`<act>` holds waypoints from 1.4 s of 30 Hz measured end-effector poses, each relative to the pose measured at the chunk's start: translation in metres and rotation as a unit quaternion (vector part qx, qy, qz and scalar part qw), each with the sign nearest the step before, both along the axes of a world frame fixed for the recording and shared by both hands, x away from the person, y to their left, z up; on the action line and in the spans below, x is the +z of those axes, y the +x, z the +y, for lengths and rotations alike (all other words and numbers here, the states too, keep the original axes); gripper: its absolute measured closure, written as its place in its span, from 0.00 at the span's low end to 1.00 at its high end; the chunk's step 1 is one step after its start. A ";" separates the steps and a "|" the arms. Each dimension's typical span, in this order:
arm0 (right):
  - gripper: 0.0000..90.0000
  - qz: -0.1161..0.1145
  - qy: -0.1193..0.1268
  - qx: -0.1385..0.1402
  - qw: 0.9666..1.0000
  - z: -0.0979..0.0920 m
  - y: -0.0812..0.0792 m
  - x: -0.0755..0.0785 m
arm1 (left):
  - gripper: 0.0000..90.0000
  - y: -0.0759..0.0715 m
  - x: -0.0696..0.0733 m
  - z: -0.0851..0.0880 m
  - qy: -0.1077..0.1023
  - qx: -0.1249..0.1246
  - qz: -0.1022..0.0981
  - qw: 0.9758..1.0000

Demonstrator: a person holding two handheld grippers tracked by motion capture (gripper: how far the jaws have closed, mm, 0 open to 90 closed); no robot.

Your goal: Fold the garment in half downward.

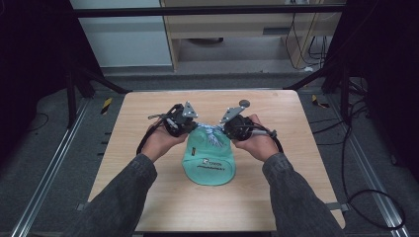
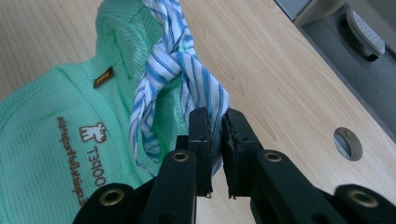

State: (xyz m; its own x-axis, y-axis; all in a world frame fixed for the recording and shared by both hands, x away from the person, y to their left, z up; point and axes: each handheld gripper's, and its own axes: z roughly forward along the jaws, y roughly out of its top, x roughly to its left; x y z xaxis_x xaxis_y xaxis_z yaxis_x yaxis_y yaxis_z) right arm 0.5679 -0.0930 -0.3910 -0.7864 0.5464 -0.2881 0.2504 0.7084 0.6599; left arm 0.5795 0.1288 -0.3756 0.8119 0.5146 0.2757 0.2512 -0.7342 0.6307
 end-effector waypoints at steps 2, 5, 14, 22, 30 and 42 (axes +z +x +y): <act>0.92 -0.001 0.002 0.002 1.000 -0.001 -0.003 -0.002 | 0.96 -0.004 -0.002 0.000 -0.002 -0.002 0.000 1.000; 0.92 0.000 0.002 0.004 1.000 -0.003 -0.007 -0.004 | 0.96 -0.009 -0.005 0.000 -0.003 -0.007 -0.001 1.000; 0.91 -0.002 -0.004 0.009 1.000 -0.002 -0.016 -0.005 | 0.96 -0.020 -0.007 0.003 -0.004 -0.014 -0.006 1.000; 0.91 -0.001 -0.006 0.017 1.000 0.000 -0.026 -0.008 | 0.96 -0.030 -0.012 0.007 -0.006 -0.019 0.001 1.000; 0.91 0.002 -0.006 0.020 1.000 -0.001 -0.029 -0.012 | 0.96 -0.035 -0.017 0.009 -0.012 -0.021 0.006 1.000; 0.90 0.003 -0.003 0.026 1.000 -0.002 -0.035 -0.015 | 0.96 -0.045 -0.023 0.012 -0.023 -0.020 0.008 0.999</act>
State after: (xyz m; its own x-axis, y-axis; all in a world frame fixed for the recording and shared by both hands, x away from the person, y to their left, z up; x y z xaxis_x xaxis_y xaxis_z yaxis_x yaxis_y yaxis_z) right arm 0.5324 -0.0948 -0.4063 -0.8151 0.5038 -0.2860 0.2180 0.7241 0.6543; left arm 0.5349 0.1409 -0.3988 0.8363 0.4929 0.2400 0.2314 -0.7141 0.6607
